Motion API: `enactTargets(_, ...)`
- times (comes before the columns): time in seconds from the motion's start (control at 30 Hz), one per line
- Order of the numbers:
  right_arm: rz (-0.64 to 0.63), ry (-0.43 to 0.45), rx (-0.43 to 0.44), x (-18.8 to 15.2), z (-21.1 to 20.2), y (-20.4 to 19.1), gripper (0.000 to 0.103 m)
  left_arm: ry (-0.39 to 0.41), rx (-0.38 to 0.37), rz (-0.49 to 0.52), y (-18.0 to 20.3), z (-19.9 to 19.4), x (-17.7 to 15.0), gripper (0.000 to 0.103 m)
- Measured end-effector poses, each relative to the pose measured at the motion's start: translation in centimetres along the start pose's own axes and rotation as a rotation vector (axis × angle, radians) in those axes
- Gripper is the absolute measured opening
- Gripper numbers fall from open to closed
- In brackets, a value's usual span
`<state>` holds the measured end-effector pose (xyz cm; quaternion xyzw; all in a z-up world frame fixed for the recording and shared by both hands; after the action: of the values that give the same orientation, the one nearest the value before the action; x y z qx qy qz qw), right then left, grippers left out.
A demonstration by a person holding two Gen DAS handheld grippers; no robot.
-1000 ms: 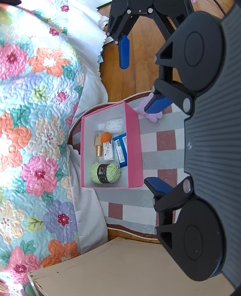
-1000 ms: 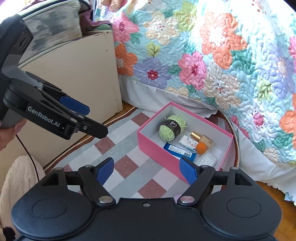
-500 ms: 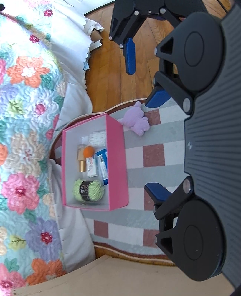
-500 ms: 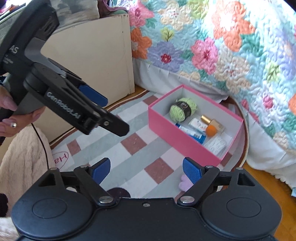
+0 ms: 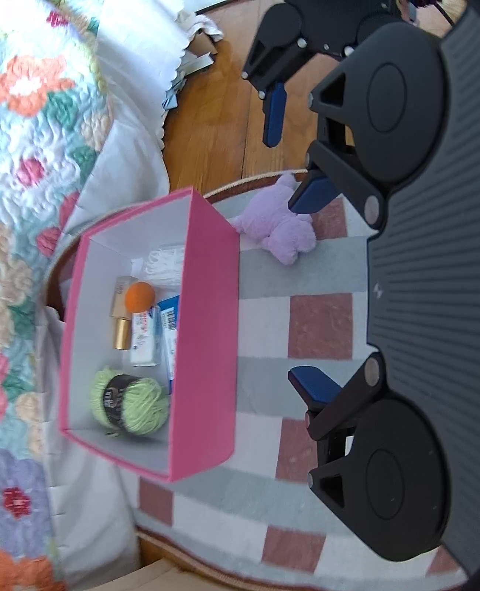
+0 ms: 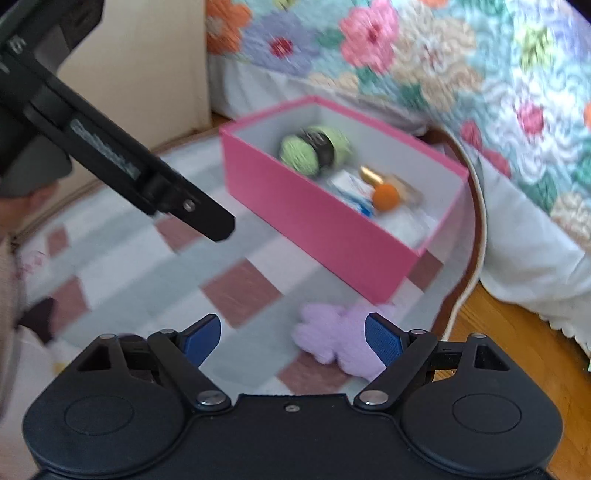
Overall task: Organize objects
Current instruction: 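Lift the left tool out of the box toward the lilac plush toy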
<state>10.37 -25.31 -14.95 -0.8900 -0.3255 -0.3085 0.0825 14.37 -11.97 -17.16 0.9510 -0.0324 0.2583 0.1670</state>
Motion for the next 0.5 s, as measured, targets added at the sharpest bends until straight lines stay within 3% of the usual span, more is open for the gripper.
enactTargets(0.3,0.047,-0.055,-0.041,-2.3,5.4,3.4,0.088,-0.084,-0.028,-0.017,0.8,7.3,-1.4,0.089)
enactTargets(0.5,0.046,-0.093,-0.033,-3.0,8.0,4.3,0.088,-0.125,-0.098,-0.116,1.2,10.3,-1.8,0.088)
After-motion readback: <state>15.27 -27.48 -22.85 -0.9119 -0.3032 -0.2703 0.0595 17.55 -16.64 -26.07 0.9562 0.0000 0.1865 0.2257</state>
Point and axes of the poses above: each gripper's, at about its wrist camera, not at the fingertips, and z roughly the way its jaws point, y to its right, x to its top, the point moved 7 cm from there along z, roughly the way its jaws point, and after that the axes turned 1 degree about y, right-handed, at the moved point
